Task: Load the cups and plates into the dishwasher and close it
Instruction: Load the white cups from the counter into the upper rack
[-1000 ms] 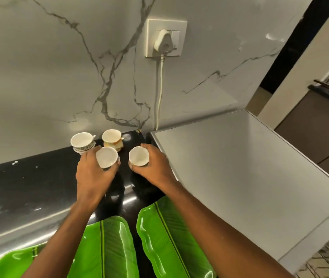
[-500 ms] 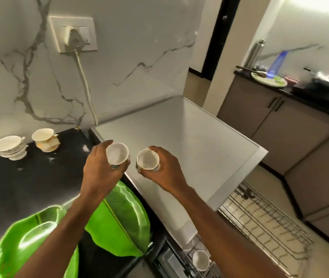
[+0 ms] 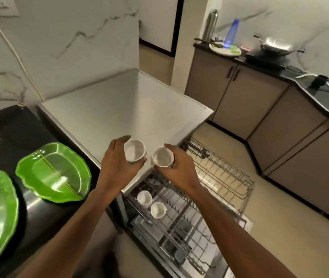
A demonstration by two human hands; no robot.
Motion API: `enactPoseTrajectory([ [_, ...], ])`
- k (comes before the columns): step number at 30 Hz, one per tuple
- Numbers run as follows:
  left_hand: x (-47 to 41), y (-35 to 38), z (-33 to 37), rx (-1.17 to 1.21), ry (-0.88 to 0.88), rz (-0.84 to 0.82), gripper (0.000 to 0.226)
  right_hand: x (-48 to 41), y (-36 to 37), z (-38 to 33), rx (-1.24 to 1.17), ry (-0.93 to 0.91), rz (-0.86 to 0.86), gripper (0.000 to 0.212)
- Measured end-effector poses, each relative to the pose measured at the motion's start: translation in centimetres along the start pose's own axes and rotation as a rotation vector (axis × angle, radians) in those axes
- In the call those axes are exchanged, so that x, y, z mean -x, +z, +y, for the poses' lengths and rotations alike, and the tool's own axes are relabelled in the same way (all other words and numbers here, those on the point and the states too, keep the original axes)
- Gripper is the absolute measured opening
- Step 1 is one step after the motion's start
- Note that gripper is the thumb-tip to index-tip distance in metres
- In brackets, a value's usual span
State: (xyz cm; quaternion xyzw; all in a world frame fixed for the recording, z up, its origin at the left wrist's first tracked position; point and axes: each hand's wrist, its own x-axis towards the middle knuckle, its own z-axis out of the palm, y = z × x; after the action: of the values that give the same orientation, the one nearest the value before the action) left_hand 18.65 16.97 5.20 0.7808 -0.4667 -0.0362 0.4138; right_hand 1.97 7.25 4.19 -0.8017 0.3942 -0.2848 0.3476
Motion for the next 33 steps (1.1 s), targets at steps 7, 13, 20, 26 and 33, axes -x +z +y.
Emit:
enactPoseTrajectory([
  [7,5.5,6.5,2.5,-0.03,0.05,-0.222,0.08,7.8,-2.4,7.3,-0.053,0.188,0.112,0.067],
  [13,9.1,14.8,-0.5,-0.099,0.105,-0.494,0.084,13.8,-0.4,15.6,0.021,0.362,0.111,0.07],
  [20,11.5,23.1,-5.5,-0.304,0.205,-0.814,0.077,17.3,4.7,24.0,0.114,0.469,-0.106,0.065],
  [26,12.4,27.7,-9.8,-0.411,0.422,-0.955,0.067,18.0,8.6,29.0,0.243,0.439,-0.308,0.074],
  [33,12.4,29.4,-9.7,-0.553,0.572,-1.034,0.066,18.4,9.6,29.4,0.312,0.264,-0.338,0.075],
])
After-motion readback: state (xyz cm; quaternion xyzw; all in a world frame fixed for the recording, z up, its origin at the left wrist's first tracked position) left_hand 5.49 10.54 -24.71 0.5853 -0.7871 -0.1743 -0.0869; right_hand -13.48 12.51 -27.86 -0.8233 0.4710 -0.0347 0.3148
